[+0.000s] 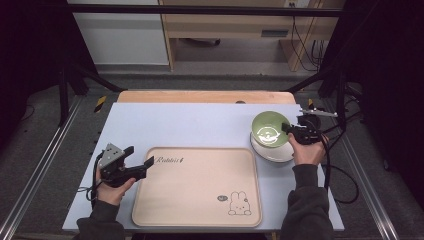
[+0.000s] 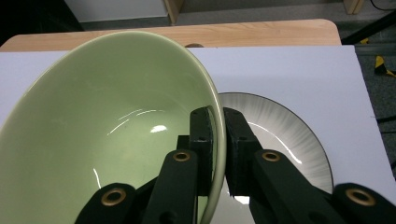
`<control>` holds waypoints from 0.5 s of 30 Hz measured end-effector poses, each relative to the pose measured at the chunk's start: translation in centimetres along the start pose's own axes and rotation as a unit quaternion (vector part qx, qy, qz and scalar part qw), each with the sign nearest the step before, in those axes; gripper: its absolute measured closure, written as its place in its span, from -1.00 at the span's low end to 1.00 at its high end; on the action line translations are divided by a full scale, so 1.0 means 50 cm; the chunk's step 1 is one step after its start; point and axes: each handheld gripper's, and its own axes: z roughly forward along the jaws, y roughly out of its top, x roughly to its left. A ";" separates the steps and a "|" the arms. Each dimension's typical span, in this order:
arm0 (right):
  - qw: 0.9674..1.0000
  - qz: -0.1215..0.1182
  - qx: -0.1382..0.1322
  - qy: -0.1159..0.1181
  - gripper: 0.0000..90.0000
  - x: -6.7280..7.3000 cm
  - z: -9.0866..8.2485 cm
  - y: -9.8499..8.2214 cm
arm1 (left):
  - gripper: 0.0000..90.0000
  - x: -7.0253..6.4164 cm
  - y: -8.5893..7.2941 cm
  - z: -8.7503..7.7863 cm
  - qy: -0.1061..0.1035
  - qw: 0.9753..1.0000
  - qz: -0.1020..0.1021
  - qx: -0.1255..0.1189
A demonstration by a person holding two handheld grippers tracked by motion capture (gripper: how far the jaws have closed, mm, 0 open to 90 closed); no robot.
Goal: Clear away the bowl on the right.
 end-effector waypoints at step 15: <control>0.998 -0.045 -0.014 0.032 0.86 0.057 -0.032 0.009 | -0.66 -0.002 0.004 -0.004 -0.002 1.000 0.003 -0.004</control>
